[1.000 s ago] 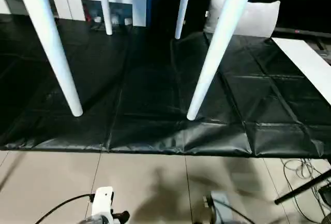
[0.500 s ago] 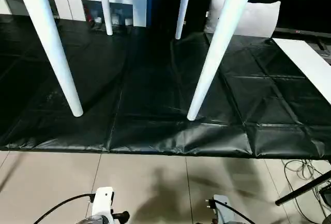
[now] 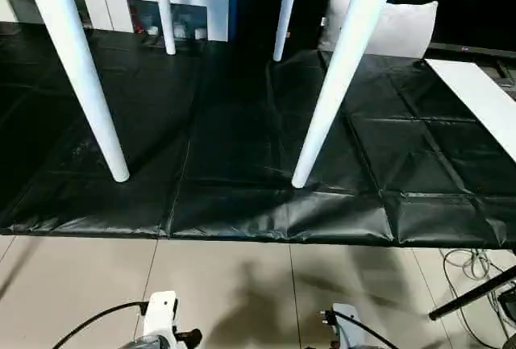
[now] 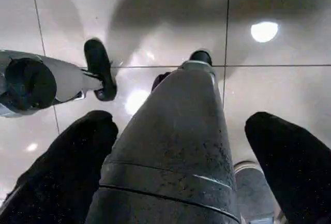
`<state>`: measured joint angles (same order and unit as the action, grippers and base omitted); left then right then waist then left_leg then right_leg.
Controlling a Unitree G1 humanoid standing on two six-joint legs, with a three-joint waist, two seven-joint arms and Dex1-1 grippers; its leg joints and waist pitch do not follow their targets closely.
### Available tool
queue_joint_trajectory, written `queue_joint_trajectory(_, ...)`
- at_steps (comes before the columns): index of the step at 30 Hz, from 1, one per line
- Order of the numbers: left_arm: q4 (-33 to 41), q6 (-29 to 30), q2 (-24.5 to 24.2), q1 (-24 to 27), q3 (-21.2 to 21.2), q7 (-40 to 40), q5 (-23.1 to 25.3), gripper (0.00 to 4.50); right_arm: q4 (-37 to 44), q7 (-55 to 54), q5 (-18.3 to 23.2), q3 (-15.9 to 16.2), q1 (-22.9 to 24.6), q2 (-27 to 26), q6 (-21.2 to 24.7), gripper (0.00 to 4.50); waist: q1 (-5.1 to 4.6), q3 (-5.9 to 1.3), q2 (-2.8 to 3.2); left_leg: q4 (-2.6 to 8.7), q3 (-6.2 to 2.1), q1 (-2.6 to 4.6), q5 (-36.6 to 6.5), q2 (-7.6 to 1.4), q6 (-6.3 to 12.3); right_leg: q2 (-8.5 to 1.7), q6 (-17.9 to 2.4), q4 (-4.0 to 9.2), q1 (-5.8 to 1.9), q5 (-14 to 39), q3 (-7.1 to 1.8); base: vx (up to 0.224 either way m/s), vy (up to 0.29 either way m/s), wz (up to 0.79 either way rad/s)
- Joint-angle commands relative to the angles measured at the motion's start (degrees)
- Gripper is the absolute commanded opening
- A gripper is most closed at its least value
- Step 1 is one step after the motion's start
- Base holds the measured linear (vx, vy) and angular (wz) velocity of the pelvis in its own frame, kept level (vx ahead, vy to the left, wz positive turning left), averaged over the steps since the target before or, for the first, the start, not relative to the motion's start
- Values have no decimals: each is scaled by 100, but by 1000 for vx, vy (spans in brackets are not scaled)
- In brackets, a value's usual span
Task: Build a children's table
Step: Flip table
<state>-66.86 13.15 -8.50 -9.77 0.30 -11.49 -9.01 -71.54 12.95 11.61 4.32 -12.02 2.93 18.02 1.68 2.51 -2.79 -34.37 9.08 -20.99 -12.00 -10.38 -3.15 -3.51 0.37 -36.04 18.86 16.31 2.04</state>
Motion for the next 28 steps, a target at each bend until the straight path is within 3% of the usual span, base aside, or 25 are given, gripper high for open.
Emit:
queue_joint_trajectory(1,-206,74,32,91,20,16,67,449,-75,-9,25,-42,0,25,46,450,6,-173,98,544,-101,76,-1097,-421,117,-587,-1579,459,-45,-341,-282,0,0,0)
queue_joint_trajectory(28,-206,74,32,91,20,16,67,449,-75,-9,25,-42,0,25,46,450,5,-156,102,566,-48,85,-1133,-447,52,-581,-1526,484,-15,-285,-293,0,0,0)
